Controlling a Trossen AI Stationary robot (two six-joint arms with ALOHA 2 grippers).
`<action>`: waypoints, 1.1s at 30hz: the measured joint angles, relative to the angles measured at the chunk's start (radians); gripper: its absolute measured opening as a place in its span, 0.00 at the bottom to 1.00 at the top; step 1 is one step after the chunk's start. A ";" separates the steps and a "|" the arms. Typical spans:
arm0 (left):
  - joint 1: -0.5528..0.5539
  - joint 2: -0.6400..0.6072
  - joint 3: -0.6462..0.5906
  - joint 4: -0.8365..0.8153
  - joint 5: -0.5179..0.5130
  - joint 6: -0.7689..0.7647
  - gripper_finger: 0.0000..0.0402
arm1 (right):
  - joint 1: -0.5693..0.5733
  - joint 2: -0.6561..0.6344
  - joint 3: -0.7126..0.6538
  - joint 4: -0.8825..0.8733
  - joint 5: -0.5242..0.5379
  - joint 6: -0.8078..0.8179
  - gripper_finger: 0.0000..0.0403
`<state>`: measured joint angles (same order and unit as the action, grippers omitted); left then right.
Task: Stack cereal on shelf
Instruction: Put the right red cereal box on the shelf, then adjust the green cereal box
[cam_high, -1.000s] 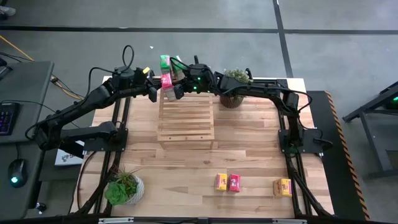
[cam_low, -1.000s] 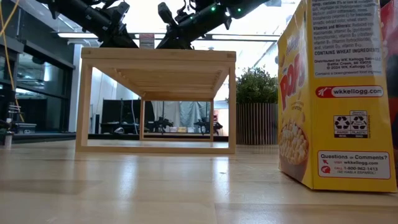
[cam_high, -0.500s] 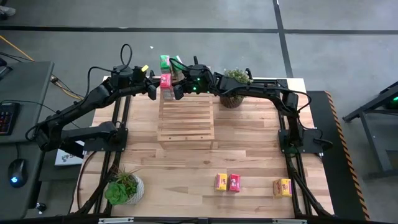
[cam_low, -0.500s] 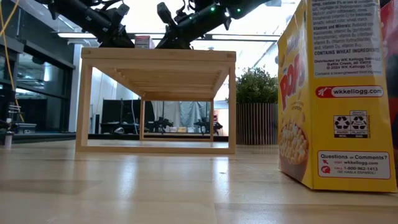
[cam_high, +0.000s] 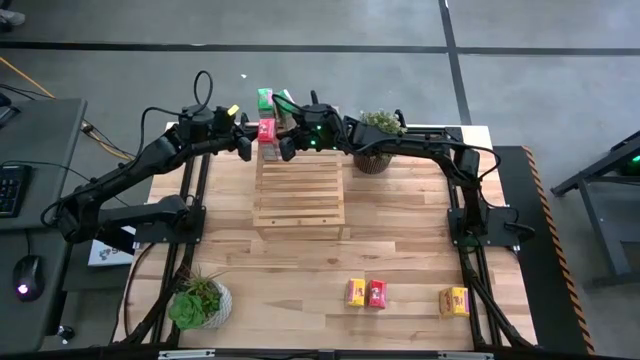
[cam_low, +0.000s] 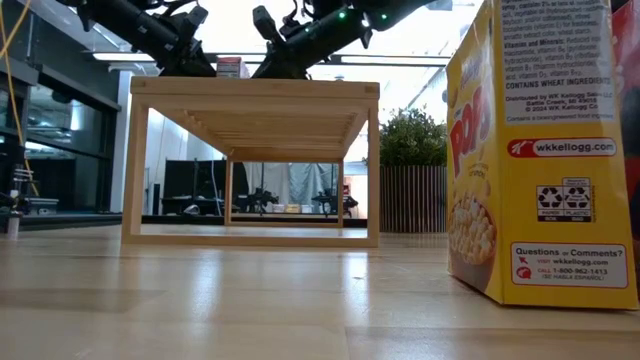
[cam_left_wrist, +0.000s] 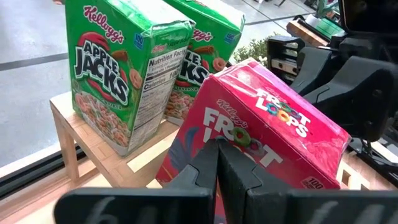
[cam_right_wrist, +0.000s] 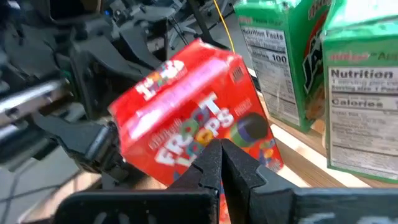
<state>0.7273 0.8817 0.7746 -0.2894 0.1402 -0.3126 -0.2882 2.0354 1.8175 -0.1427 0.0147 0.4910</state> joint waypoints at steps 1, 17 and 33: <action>0.000 -0.003 0.000 -0.003 -0.001 0.000 0.00 | -0.001 0.000 0.000 -0.011 0.000 -0.013 0.00; 0.013 -0.108 0.000 -0.066 -0.082 0.000 0.00 | -0.051 -0.017 0.239 -0.537 0.222 -0.270 0.00; 0.012 -0.109 0.000 -0.065 -0.112 -0.027 0.00 | -0.127 0.007 0.243 -0.463 0.217 -0.189 0.00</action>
<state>0.7395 0.7731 0.7746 -0.3540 0.0287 -0.3392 -0.4152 2.0420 2.0605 -0.6060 0.2313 0.3021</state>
